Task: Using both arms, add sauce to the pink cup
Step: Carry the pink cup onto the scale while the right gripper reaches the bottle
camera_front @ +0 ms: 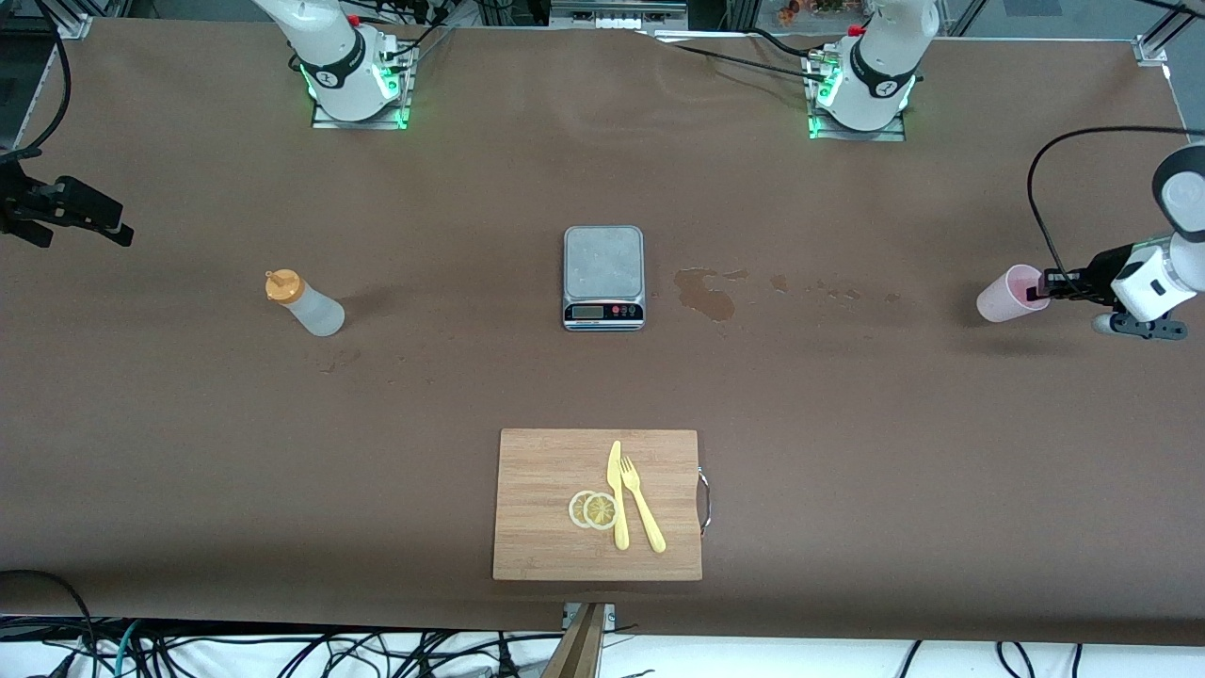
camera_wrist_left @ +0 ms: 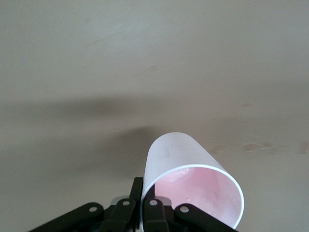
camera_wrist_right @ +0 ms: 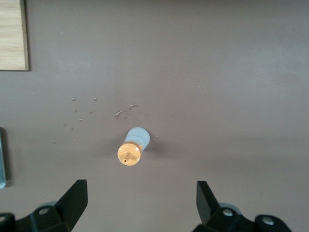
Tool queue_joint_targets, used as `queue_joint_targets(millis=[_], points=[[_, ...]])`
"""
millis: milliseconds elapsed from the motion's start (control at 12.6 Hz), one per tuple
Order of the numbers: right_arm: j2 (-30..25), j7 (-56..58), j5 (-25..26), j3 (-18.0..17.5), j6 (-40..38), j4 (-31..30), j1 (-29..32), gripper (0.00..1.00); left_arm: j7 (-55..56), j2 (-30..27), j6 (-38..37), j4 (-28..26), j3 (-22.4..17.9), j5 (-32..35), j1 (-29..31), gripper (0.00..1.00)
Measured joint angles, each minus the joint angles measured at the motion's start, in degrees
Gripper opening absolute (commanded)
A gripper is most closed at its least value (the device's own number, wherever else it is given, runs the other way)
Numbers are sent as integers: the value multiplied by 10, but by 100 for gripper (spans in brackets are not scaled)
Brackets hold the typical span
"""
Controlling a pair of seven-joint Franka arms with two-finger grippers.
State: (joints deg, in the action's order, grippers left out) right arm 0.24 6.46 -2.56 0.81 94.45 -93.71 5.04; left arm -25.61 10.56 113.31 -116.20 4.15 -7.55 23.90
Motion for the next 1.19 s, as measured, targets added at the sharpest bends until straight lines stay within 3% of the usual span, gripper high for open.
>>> queue_joint_targets(millis=[238,477,715,874,1192], points=[[0,11,-10,9,0,1,3,100,185,-49,-21,2,131,0,-3,0],[1,43,-12,11,-3,1,3,100,325,-48,-14,-2,267,-3,-9,0],[3,120,-15,5,-33,0,0,100,438,-28,30,-11,366,-33,-13,0],[3,239,-30,9,-40,0,2,100,515,5,73,-13,400,-35,-48,0],[31,483,-106,58,-64,-2,11,100,632,82,151,-13,403,-35,-167,0]])
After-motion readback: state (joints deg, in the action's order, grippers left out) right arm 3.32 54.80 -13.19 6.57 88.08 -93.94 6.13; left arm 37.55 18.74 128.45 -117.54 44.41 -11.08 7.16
